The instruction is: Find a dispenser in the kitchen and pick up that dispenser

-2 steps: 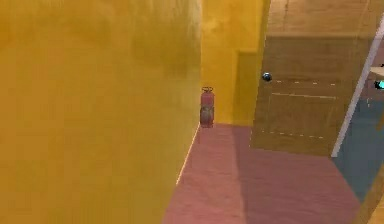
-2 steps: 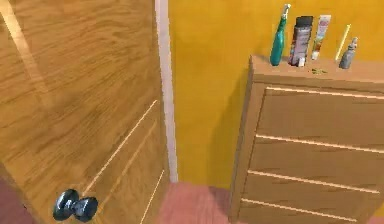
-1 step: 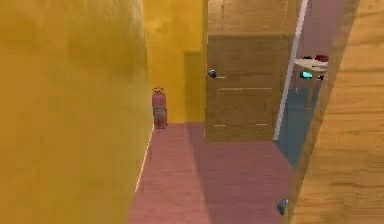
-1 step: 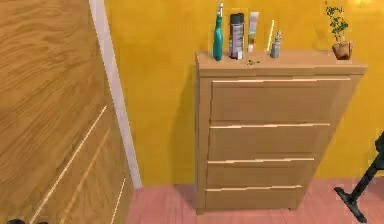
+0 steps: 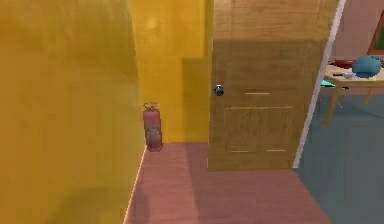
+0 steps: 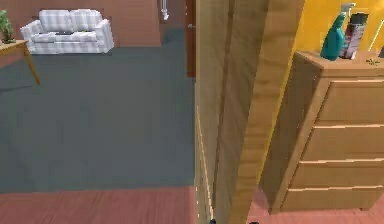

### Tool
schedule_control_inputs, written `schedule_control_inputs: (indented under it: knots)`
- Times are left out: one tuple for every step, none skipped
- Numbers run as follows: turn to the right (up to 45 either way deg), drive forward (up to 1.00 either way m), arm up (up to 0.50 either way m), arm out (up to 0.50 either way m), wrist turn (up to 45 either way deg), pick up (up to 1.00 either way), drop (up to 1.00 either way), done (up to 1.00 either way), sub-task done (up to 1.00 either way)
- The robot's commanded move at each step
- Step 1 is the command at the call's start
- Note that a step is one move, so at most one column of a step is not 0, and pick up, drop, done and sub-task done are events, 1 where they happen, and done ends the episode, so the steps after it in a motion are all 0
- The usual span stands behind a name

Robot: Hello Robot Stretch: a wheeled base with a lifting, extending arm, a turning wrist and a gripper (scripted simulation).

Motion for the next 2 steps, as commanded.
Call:
schedule_control_inputs:
  knots:
    - [36.0,0.00,0.00,0.00,0.0,0.00,0.00,0.00,0.00]
    - [0.0,0.20,0.00,0.00,0.0,0.00,0.00,0.00,0.00]
